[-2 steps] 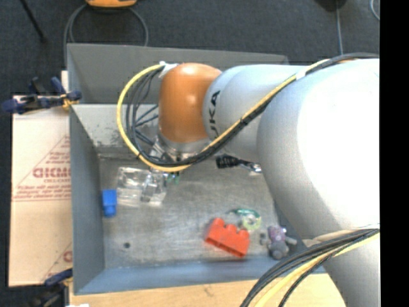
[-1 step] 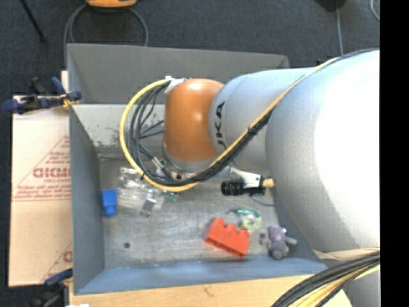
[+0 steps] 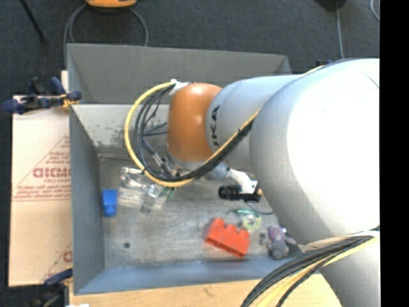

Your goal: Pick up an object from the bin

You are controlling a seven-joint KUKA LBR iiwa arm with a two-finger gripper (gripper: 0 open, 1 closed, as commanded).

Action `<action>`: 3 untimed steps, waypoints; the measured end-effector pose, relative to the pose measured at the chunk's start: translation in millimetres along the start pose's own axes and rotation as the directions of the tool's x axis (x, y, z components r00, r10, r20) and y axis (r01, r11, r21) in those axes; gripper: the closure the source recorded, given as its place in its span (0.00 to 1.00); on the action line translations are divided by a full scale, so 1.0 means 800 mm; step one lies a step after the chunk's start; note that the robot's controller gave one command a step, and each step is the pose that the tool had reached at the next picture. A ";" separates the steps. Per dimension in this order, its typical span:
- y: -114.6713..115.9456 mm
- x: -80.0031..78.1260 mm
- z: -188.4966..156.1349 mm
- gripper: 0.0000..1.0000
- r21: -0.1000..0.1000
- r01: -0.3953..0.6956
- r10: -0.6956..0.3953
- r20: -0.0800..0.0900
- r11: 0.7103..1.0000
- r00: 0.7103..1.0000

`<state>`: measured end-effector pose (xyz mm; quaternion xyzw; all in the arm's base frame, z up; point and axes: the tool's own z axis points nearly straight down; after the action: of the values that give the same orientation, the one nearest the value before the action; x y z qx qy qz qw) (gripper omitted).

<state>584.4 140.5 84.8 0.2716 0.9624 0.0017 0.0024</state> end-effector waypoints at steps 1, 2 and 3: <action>0.017 -0.015 0.011 0.00 0.001 -0.156 0.156 -0.005 0.988 0.988; 0.019 -0.017 0.008 1.00 -0.006 -0.154 0.154 0.001 0.988 0.988; 0.018 -0.019 -0.027 1.00 0.004 -0.148 0.148 -0.002 0.989 0.989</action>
Offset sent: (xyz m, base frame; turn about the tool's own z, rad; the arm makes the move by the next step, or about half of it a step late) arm 0.0144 0.0045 -0.0148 0.1614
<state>604.9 144.9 106.9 0.3421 0.9397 0.0006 0.0006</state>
